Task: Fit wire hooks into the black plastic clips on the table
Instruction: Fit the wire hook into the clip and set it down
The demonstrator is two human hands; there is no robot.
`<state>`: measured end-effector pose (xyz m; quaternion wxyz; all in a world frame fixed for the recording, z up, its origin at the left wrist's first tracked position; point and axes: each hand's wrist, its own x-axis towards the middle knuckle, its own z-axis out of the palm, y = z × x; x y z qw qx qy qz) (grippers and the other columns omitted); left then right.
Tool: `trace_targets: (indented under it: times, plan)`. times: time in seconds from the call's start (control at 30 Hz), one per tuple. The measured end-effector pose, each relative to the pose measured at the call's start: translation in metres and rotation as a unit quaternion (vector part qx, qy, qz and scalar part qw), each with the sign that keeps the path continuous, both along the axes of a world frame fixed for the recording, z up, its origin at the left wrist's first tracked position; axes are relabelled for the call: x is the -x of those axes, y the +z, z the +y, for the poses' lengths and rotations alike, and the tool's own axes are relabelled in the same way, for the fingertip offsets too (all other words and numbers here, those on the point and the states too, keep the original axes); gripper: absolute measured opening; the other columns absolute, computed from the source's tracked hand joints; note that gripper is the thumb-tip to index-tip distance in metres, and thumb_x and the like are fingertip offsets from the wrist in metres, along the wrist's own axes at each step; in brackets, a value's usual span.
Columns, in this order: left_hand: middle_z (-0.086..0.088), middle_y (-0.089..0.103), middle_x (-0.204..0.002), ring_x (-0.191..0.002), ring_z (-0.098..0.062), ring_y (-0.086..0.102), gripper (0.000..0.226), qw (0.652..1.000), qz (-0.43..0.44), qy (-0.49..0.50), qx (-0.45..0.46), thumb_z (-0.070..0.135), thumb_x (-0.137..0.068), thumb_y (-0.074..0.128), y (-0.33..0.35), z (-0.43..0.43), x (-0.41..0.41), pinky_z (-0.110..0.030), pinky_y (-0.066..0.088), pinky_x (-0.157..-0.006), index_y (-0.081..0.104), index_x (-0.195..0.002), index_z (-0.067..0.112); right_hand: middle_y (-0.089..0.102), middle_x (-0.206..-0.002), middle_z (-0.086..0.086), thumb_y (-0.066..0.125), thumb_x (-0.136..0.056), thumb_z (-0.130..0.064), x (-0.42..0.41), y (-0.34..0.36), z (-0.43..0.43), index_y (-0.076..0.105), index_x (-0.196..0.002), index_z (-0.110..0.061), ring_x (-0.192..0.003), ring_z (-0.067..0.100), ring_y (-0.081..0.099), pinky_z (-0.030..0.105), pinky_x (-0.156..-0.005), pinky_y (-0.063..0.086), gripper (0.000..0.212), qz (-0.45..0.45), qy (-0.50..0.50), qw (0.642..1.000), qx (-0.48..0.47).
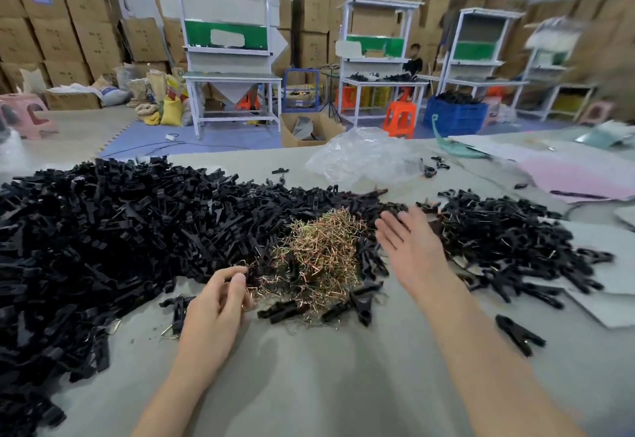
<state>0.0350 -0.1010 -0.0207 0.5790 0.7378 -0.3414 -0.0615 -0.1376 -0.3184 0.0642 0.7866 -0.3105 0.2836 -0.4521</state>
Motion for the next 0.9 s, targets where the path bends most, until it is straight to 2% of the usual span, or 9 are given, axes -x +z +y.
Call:
trace_targets:
  times: [0.13, 0.23, 0.3, 0.37, 0.43, 0.5, 0.57, 0.73, 0.9]
  plan:
    - [0.009, 0.070, -0.078, -0.056, -0.012, 0.059, 0.016, 0.999, -0.034, 0.022, -0.017, 0.033, -0.103, 0.047, -0.001, 0.001, -0.001, -0.024, 0.046, -0.050, 0.061, -0.104, 0.041, 0.076, -0.104, 0.000, 0.054, -0.102, -0.025, -0.016, -0.032, 0.068, 0.061, -0.123, -0.023, -0.097, 0.019, 0.071, 0.033, -0.086, 0.059, 0.022, 0.140, 0.059, 0.980, 0.127]
    - [0.008, 0.067, -0.074, -0.063, -0.012, 0.057, 0.015, 0.987, -0.119, 0.092, -0.051, 0.029, -0.101, 0.050, 0.000, 0.007, 0.004, -0.032, 0.047, -0.060, 0.060, -0.107, 0.038, 0.073, -0.103, -0.011, 0.052, -0.101, -0.018, -0.043, -0.044, 0.117, 0.061, -0.120, -0.036, -0.092, 0.001, 0.067, 0.022, -0.085, 0.053, 0.028, 0.222, 0.091, 0.930, 0.278]
    - [0.002, 0.070, -0.099, -0.092, -0.021, 0.061, 0.020, 0.945, -0.258, 0.154, -0.128, 0.023, -0.100, 0.051, -0.001, 0.018, 0.008, -0.040, 0.046, -0.084, 0.063, -0.116, 0.023, 0.066, -0.111, -0.015, 0.050, -0.101, -0.018, -0.060, -0.051, 0.140, 0.058, -0.124, -0.038, -0.097, -0.001, 0.061, 0.020, -0.088, 0.049, 0.032, 0.265, 0.113, 0.877, 0.385]
    - [-0.012, 0.064, -0.120, -0.114, -0.036, 0.056, 0.042, 0.902, -0.325, 0.178, -0.220, 0.036, -0.091, 0.051, -0.005, 0.030, 0.006, -0.049, 0.037, -0.102, 0.064, -0.123, 0.013, 0.059, -0.124, -0.016, 0.048, -0.101, -0.018, -0.074, -0.061, 0.150, 0.053, -0.135, -0.035, -0.114, -0.002, 0.052, 0.022, -0.102, 0.043, 0.037, 0.318, 0.116, 0.810, 0.479]
    - [-0.020, 0.054, -0.138, -0.129, -0.043, 0.047, 0.059, 0.897, -0.273, 0.184, -0.295, 0.051, -0.090, 0.045, -0.007, 0.040, -0.001, -0.057, 0.030, -0.111, 0.059, -0.134, 0.014, 0.055, -0.133, -0.013, 0.047, -0.102, -0.019, -0.084, -0.072, 0.150, 0.049, -0.142, -0.029, -0.125, 0.001, 0.044, 0.023, -0.110, 0.035, 0.042, 0.376, 0.098, 0.739, 0.550]
    - [-0.015, 0.039, -0.153, -0.141, -0.037, 0.035, 0.065, 0.894, -0.197, 0.185, -0.357, 0.061, -0.096, 0.042, -0.006, 0.044, -0.010, -0.052, 0.023, -0.117, 0.041, -0.149, 0.023, 0.053, -0.139, -0.010, 0.047, -0.102, -0.020, -0.091, -0.080, 0.147, 0.047, -0.145, -0.028, -0.132, 0.006, 0.041, 0.025, -0.115, 0.030, 0.044, 0.426, 0.077, 0.686, 0.585]
    - [-0.006, 0.039, -0.154, -0.141, -0.029, 0.036, 0.065, 0.891, -0.209, 0.181, -0.359, 0.061, -0.095, 0.042, -0.006, 0.042, -0.018, -0.045, 0.023, -0.117, 0.032, -0.151, 0.030, 0.053, -0.141, -0.006, 0.048, -0.101, -0.021, -0.100, -0.085, 0.145, 0.048, -0.145, -0.027, -0.136, 0.012, 0.041, 0.030, -0.117, 0.028, 0.044, 0.454, 0.058, 0.649, 0.608]
    - [0.002, 0.062, -0.127, -0.118, -0.025, 0.054, 0.037, 0.905, -0.228, 0.163, -0.319, 0.038, -0.096, 0.056, -0.005, 0.035, -0.036, -0.041, 0.039, -0.098, 0.058, -0.132, 0.027, 0.063, -0.129, -0.002, 0.053, -0.097, -0.028, -0.121, -0.089, 0.132, 0.061, -0.134, -0.025, -0.126, 0.022, 0.053, 0.042, -0.112, 0.037, 0.038, 0.509, 0.014, 0.549, 0.663]
    - [0.001, 0.066, -0.107, -0.100, -0.026, 0.059, 0.023, 0.929, -0.249, 0.116, -0.250, 0.019, -0.091, 0.067, -0.014, 0.031, -0.047, -0.045, 0.049, -0.086, 0.067, -0.114, 0.022, 0.067, -0.117, -0.006, 0.058, -0.093, -0.033, -0.130, -0.097, 0.123, 0.072, -0.113, -0.030, -0.120, 0.023, 0.055, 0.044, -0.109, 0.039, 0.024, 0.517, 0.004, 0.538, 0.666]
